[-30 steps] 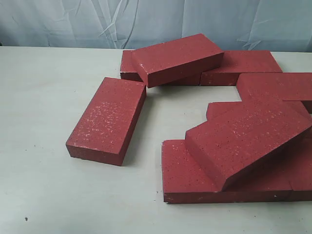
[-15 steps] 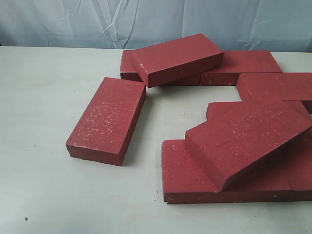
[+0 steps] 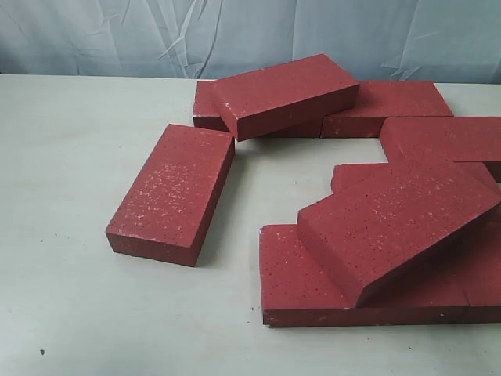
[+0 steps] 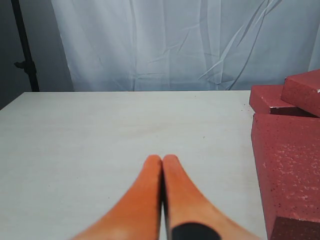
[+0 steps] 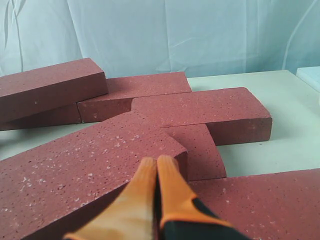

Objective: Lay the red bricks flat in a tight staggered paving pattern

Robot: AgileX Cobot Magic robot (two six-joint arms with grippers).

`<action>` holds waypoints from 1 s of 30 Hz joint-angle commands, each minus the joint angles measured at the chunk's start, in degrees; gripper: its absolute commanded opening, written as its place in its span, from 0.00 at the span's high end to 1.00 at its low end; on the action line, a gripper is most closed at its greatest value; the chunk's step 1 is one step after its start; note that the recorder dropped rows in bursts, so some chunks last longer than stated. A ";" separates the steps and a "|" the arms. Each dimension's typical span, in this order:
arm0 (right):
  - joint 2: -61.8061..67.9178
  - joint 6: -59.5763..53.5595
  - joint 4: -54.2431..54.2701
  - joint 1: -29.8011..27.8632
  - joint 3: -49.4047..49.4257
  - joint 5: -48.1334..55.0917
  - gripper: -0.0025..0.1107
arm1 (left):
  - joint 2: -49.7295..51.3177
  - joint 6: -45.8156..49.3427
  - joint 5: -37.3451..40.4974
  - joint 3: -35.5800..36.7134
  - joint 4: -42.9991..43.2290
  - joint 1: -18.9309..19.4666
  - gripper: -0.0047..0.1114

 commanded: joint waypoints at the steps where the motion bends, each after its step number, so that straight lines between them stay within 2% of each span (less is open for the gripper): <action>1: -0.40 -0.20 -0.24 -0.33 0.12 -0.37 0.98 | -0.30 -0.09 -0.19 0.26 0.00 -0.53 0.96; 7: -0.40 -0.20 -0.24 -0.33 0.12 -1.00 0.98 | -0.30 -0.09 -0.19 0.26 0.00 -0.53 0.96; 13: -0.40 -0.20 -0.24 -0.33 0.12 -15.41 0.98 | -0.30 -0.09 -0.19 0.26 0.00 -0.53 0.96; 17: -0.40 -0.20 -0.24 -0.33 0.12 -20.23 0.98 | -0.30 -0.09 -0.19 0.26 0.00 -0.53 0.96; 30: -0.40 -0.20 -0.01 -0.33 0.12 -22.04 0.98 | -0.30 -0.09 -0.19 0.26 0.00 -0.53 0.96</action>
